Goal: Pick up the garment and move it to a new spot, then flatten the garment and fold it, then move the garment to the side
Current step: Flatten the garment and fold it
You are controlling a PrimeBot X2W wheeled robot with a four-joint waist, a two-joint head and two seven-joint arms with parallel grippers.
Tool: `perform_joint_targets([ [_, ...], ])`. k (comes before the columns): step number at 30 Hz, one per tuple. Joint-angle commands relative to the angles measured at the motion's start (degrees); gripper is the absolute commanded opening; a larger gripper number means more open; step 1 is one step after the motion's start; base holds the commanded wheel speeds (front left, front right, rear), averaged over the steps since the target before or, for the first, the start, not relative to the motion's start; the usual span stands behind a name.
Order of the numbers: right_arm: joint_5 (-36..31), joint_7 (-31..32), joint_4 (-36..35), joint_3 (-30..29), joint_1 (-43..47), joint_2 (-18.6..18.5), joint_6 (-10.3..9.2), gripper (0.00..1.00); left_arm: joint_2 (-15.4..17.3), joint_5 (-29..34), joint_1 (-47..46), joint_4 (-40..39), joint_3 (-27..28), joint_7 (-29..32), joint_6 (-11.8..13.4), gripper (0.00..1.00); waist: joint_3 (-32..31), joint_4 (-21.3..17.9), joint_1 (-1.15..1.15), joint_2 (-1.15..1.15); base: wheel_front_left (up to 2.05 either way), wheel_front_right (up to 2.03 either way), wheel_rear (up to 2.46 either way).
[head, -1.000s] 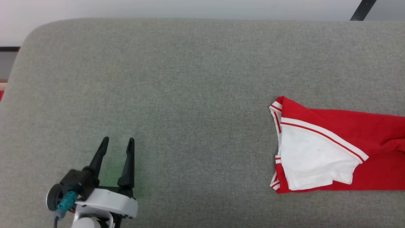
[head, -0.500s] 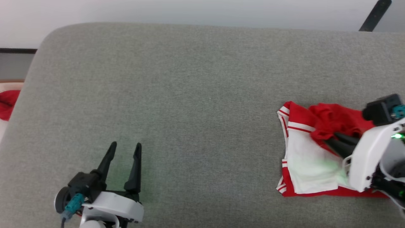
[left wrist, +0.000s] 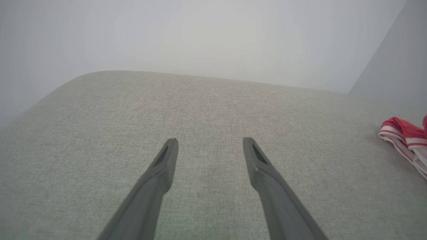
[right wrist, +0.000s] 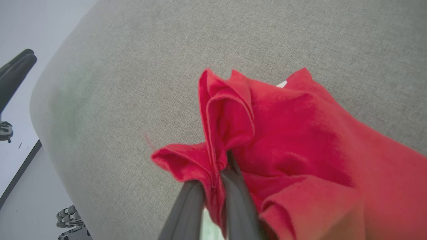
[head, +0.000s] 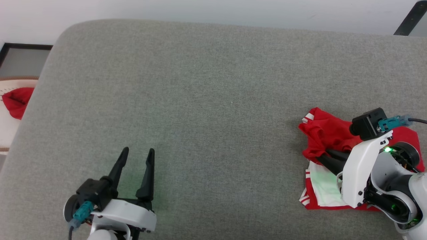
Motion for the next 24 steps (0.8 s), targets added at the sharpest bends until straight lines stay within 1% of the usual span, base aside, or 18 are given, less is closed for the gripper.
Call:
perform_joint_targets([
  [1,-0.23,-1.43,0.46,0.62,-0.61,0.48,-0.09,0.24,-0.10,-0.28,-0.67,0.19,0.18,0.03,-0.16,1.00,-0.07,-0.18,0.00,0.00,0.00,0.00,0.00],
  [2,0.18,-1.96,0.23,1.22,-0.81,0.57,-0.09,0.46,-0.09,-0.36,-0.55,0.26,0.25,0.03,-0.16,1.00,-0.16,-0.33,0.00,0.00,0.00,0.00,0.00],
  [3,1.49,-2.55,-0.05,1.62,-0.82,0.90,-0.09,1.00,-0.05,-0.39,-0.43,0.33,0.41,0.03,-0.17,1.00,-0.28,-0.60,0.00,0.00,0.00,0.00,0.00],
  [5,2.80,-3.10,-0.03,1.54,-0.64,1.07,-0.09,1.00,-0.03,-0.39,-0.38,0.50,0.44,0.03,-0.17,1.00,-0.54,-0.84,0.00,0.00,0.00,0.00,0.00],
  [7,3.99,-4.43,-0.50,1.69,-0.93,0.32,-0.09,1.00,0.19,-0.42,-0.19,0.88,0.67,0.03,-0.17,1.00,-1.07,-1.53,0.00,0.00,0.00,0.00,0.00],
  [13,5.74,-11.29,0.21,0.04,-0.22,-2.39,-0.09,1.00,0.88,-1.24,0.48,2.00,0.63,0.03,-0.17,1.00,-2.85,-4.41,0.00,0.00,0.00,0.00,0.00],
  [19,3.86,-21.86,4.63,-3.18,2.61,-4.77,-0.09,1.00,1.59,-2.07,1.22,3.39,0.64,0.03,-0.17,1.00,-4.73,-7.53,0.00,0.00,0.00,0.00,0.00],
  [24,1.41,-31.55,9.27,-5.88,5.66,-4.12,-0.09,1.00,2.20,-2.74,2.03,3.69,2.26,0.03,-0.17,1.00,-5.74,-9.62,0.00,0.00,0.00,0.00,0.00],
])
